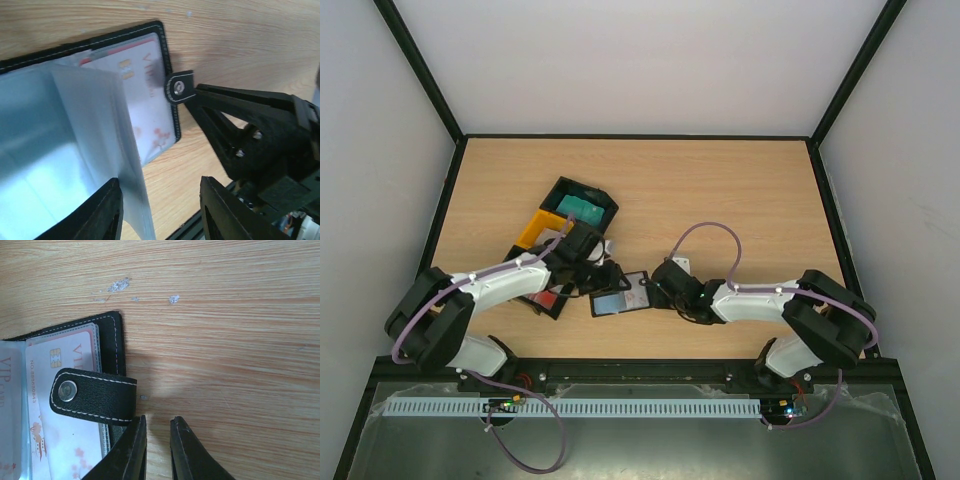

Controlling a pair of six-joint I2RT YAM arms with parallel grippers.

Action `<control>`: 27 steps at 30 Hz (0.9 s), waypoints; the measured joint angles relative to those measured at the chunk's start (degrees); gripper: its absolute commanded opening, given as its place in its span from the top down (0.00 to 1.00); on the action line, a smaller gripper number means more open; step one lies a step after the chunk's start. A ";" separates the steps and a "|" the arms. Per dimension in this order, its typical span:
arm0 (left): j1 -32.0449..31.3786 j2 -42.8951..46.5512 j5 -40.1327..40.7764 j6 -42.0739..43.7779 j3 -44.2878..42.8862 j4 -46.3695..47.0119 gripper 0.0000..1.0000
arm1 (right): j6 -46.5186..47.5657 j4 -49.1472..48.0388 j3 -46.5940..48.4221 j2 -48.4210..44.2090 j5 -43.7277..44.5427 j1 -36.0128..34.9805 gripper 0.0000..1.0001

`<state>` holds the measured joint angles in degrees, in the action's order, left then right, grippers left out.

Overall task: Put the credit cards into the card holder
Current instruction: Turn over the card slot in the card holder.

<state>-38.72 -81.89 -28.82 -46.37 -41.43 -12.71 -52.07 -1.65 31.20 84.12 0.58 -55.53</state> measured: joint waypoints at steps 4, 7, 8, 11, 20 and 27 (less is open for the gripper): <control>-0.33 -0.92 -2.91 -0.52 0.00 3.50 0.52 | -0.83 -0.59 -0.92 -0.81 0.26 -0.02 0.84; -0.90 -2.95 -4.11 -0.79 0.00 6.03 0.52 | -1.99 0.13 -2.78 -3.63 1.18 -0.02 0.83; -1.05 -3.72 -4.28 -0.85 -0.02 6.71 0.52 | -2.43 0.66 -3.41 -4.92 1.73 -0.02 0.82; -1.64 -6.40 -4.57 -1.42 -0.04 8.81 0.51 | -3.61 2.91 -4.39 -9.66 4.02 -0.02 0.81; -2.14 -0.22 4.28 -1.05 -2.08 5.95 0.39 | -4.42 7.87 -4.46 -20.48 7.58 -0.02 0.77; -2.14 9.35 17.11 0.13 -5.86 -1.07 0.32 | -3.21 11.02 -3.21 -23.82 8.22 -0.02 0.73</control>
<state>-40.86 -72.53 -11.70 -46.24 -47.29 -13.78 -55.29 9.37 27.99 60.29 8.80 -55.55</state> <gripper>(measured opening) 0.685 0.262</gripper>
